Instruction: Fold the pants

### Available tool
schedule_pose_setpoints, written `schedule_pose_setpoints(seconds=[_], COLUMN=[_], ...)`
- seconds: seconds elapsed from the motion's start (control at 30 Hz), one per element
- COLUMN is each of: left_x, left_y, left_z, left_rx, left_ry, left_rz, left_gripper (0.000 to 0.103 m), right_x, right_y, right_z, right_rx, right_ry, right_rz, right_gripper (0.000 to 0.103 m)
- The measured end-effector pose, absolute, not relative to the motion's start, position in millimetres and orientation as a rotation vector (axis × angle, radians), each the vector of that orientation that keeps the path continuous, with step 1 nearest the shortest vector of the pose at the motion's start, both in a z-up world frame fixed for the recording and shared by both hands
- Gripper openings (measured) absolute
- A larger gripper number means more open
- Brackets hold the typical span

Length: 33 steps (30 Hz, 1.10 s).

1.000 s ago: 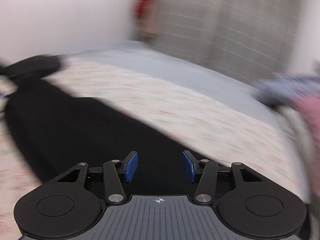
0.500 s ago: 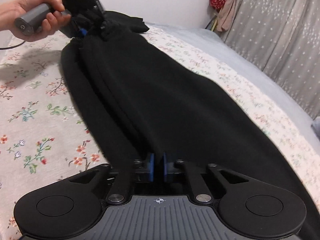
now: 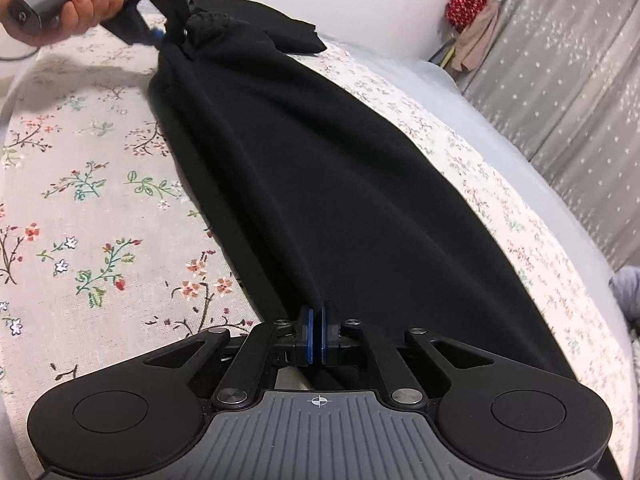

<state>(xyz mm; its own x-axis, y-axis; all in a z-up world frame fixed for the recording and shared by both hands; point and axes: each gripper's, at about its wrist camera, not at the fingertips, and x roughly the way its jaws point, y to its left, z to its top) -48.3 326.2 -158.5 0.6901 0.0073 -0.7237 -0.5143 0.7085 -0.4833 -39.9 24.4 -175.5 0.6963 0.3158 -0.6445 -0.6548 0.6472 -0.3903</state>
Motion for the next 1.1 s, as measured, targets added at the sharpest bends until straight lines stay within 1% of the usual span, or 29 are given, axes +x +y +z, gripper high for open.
schedule_pose_setpoints(seconds=[0.07,0.1,0.13,0.17,0.2,0.23,0.33,0.4,0.47,0.63,0.7,0.73,0.8,0.83,0.93,0.97,1.03,1.1], left_x=[-46,-44,-40,-35,-34,-36,-47,-52,-52,-46,-42,-35,-16,-3,29,38,45,49], left_y=[331,331,330,328,326,327,344,352,354,355,352,348,335,326,298,290,283,279], left_z=[-164,-165,-164,-164,-163,-163,-160,-153,-144,-112,-100,-99,-105,-112,-141,-151,-167,-169], left_rx=[-0.769,-0.75,-0.704,-0.632,-0.582,-0.579,-0.737,-0.784,-0.793,-0.755,-0.735,-0.733,-0.724,-0.711,-0.627,-0.578,-0.523,-0.472], left_ry=[0.78,0.798,0.827,0.862,0.875,0.874,0.836,0.788,0.74,0.54,0.452,0.452,0.53,0.598,0.822,0.907,0.979,0.99], left_rz=[0.326,0.326,0.332,0.358,0.383,0.384,0.354,0.352,0.35,0.417,0.339,0.29,0.194,0.158,0.144,0.176,0.204,0.209], left_gripper=[0.032,0.044,0.066,0.079,0.08,0.081,0.081,0.081,0.081,0.083,0.083,0.083,0.082,0.08,0.071,0.069,0.067,0.067], right_x=[-40,-39,-38,-38,-38,-40,-44,-45,-42,-42,-41,-40,-40,-40,-35,-30,-11,18], right_y=[23,23,24,25,26,27,27,24,22,30,29,29,29,29,24,17,-1,-20], right_z=[-172,-173,-175,-178,-180,-182,-179,-175,-175,-185,-186,-186,-186,-186,-175,-164,-134,-104], right_rx=[-0.638,-0.635,-0.639,-0.65,-0.66,-0.672,-0.665,-0.655,-0.633,-0.664,-0.658,-0.649,-0.642,-0.645,-0.629,-0.583,-0.426,-0.267], right_ry=[0.568,0.573,0.582,0.591,0.599,0.607,0.613,0.612,0.626,0.638,0.643,0.647,0.65,0.648,0.657,0.656,0.627,0.587], right_rz=[0.587,0.59,0.595,0.595,0.597,0.601,0.611,0.614,0.619,0.622,0.623,0.624,0.625,0.629,0.676,0.7,0.732,0.735], right_gripper=[0.002,0.002,0.002,0.002,0.002,0.002,0.003,0.003,0.003,0.004,0.005,0.005,0.007,0.01,0.011,0.012,0.012,0.021])
